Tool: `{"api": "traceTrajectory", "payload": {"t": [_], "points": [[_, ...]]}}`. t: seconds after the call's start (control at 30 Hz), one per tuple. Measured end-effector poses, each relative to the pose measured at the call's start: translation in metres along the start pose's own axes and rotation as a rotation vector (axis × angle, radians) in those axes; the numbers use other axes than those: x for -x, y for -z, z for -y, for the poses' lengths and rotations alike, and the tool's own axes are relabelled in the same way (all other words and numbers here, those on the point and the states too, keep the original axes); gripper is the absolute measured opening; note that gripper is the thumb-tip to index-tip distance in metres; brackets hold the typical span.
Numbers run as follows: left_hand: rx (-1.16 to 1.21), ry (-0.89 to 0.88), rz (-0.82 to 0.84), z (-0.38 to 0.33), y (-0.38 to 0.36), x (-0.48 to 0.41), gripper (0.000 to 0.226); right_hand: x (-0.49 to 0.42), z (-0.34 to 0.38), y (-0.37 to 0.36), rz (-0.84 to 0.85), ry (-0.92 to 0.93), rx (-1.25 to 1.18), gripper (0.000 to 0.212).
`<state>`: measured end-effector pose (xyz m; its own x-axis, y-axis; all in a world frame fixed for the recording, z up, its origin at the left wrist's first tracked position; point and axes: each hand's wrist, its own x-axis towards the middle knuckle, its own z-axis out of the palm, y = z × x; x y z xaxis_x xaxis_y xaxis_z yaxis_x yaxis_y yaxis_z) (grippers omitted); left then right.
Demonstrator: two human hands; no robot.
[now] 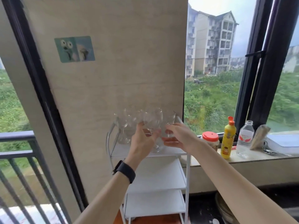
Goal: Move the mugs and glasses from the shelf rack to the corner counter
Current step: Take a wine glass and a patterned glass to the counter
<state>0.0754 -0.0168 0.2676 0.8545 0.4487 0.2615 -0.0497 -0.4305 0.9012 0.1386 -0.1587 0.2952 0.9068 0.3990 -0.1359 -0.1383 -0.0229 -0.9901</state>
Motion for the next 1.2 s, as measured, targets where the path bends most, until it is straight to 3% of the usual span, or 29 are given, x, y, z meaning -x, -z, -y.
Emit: {"api": "traceTrajectory", "payload": {"t": [0.3, 0.53, 0.77, 1.0, 1.2], "points": [[0.084, -0.024, 0.056, 0.009, 0.028, 0.014, 0.063, 0.026, -0.009, 0.000, -0.097, -0.009, 0.143, 0.044], [0.169, -0.032, 0.086, 0.006, 0.036, 0.025, 0.075, 0.044, -0.016, -0.001, -0.160, 0.068, 0.168, 0.031], [0.254, -0.083, 0.150, 0.008, 0.031, 0.058, 0.057, 0.107, -0.052, 0.024, -0.172, 0.144, 0.053, 0.036], [0.246, -0.071, 0.292, 0.006, -0.013, 0.132, 0.063, 0.191, -0.120, 0.081, -0.285, 0.070, -0.007, 0.044], [0.309, 0.014, 0.479, -0.007, -0.117, 0.217, 0.054, 0.287, -0.196, 0.169, -0.503, -0.046, 0.092, 0.038]]}}
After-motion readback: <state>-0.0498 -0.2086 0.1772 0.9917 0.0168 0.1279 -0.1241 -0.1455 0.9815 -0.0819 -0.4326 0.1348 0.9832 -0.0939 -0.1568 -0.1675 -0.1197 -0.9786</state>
